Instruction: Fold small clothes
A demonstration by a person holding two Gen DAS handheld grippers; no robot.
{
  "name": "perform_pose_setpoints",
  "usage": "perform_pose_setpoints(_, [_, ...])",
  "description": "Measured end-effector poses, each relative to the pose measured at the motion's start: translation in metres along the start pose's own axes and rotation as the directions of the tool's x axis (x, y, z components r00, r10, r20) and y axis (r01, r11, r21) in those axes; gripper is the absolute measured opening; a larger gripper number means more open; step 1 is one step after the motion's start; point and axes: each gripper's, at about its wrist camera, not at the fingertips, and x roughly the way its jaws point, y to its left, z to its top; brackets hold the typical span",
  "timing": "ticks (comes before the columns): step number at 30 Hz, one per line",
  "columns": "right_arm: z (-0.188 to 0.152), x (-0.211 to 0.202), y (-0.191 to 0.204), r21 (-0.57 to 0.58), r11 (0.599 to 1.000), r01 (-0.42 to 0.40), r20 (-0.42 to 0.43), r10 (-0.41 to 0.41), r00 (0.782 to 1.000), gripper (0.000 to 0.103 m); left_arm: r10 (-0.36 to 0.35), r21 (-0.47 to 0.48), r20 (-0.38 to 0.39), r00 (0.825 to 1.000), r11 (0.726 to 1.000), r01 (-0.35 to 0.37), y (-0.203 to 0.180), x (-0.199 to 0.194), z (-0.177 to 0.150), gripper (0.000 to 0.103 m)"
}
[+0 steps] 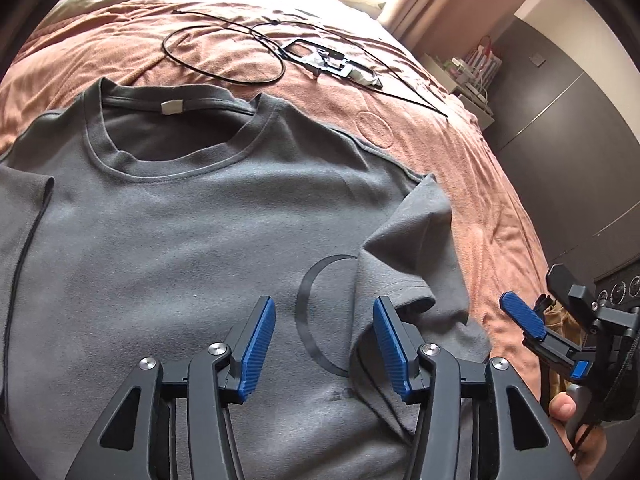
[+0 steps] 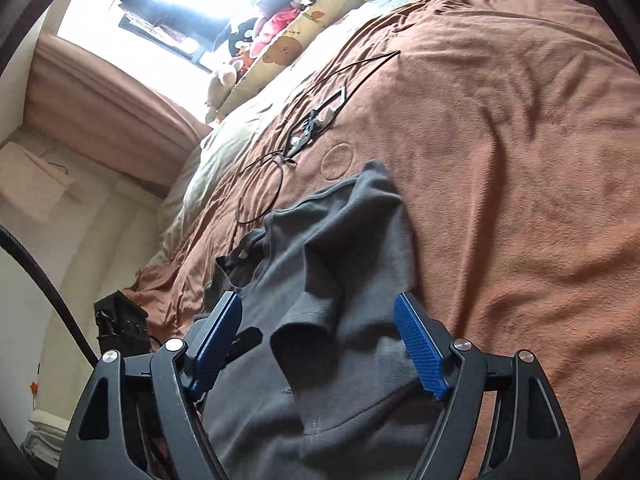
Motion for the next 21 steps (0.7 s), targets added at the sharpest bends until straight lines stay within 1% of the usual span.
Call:
perform_pose_setpoints(1, [-0.004, -0.006, -0.003, 0.000, 1.000, 0.025, 0.000, -0.025, 1.000, 0.075, -0.004, 0.002, 0.004, 1.000, 1.000, 0.004, -0.004, 0.001, 0.001, 0.053])
perform_pose_setpoints(2, [-0.006, -0.009, -0.005, -0.001, 0.999, 0.050, -0.004, -0.050, 0.999, 0.069, -0.009, 0.004, 0.008, 1.000, 1.000, 0.009, -0.008, 0.001, 0.001, 0.053])
perform_pose_setpoints(3, [-0.009, -0.011, -0.007, -0.001, 0.997, 0.075, -0.014, -0.075, 0.997, 0.066, -0.012, 0.009, 0.010, 1.000, 1.000, 0.012, -0.011, 0.002, 0.002, 0.053])
perform_pose_setpoints(5, [-0.015, -0.015, -0.013, 0.006, 0.994, 0.113, -0.039, -0.112, 0.993, 0.056, -0.017, 0.024, 0.009, 1.000, 1.000, 0.017, -0.019, 0.005, 0.003, 0.053])
perform_pose_setpoints(8, [-0.021, -0.019, -0.017, 0.014, 0.989, 0.149, -0.068, -0.148, 0.987, 0.048, -0.004, 0.058, -0.004, 1.000, 0.998, 0.004, -0.032, 0.013, 0.002, 0.053])
perform_pose_setpoints(10, [-0.022, -0.022, -0.019, 0.020, 0.986, 0.164, -0.085, -0.162, 0.983, 0.043, 0.004, 0.076, -0.021, 1.000, 0.997, -0.003, -0.037, 0.020, 0.000, 0.053])
perform_pose_setpoints(14, [-0.024, -0.023, -0.021, 0.035, 0.986, 0.166, -0.115, -0.161, 0.980, 0.035, 0.045, 0.103, -0.047, 0.998, 0.994, -0.040, -0.041, 0.036, -0.008, 0.053])
perform_pose_setpoints(17, [-0.023, -0.025, -0.021, 0.048, 0.985, 0.165, -0.119, -0.158, 0.980, 0.033, 0.073, 0.100, -0.051, 0.996, 0.993, -0.067, -0.038, 0.045, -0.012, 0.052])
perform_pose_setpoints(18, [-0.021, -0.025, -0.019, 0.044, 0.986, 0.159, -0.117, -0.153, 0.981, 0.033, 0.073, 0.095, -0.049, 0.996, 0.993, -0.068, -0.037, 0.046, -0.012, 0.043])
perform_pose_setpoints(19, [-0.019, -0.025, -0.019, 0.040, 0.987, 0.153, -0.115, -0.147, 0.982, 0.033, 0.070, 0.097, -0.053, 0.996, 0.993, -0.065, -0.038, 0.047, -0.013, 0.021])
perform_pose_setpoints(20, [-0.018, -0.028, -0.018, 0.042, 0.988, 0.146, -0.112, -0.141, 0.984, 0.033, 0.066, 0.104, -0.064, 0.996, 0.993, -0.059, -0.038, 0.048, -0.013, 0.010])
perform_pose_setpoints(21, [-0.016, -0.025, -0.022, 0.048, 0.989, 0.142, -0.106, -0.137, 0.985, 0.033, 0.066, 0.120, -0.066, 0.996, 0.991, -0.058, -0.040, 0.047, -0.014, 0.003])
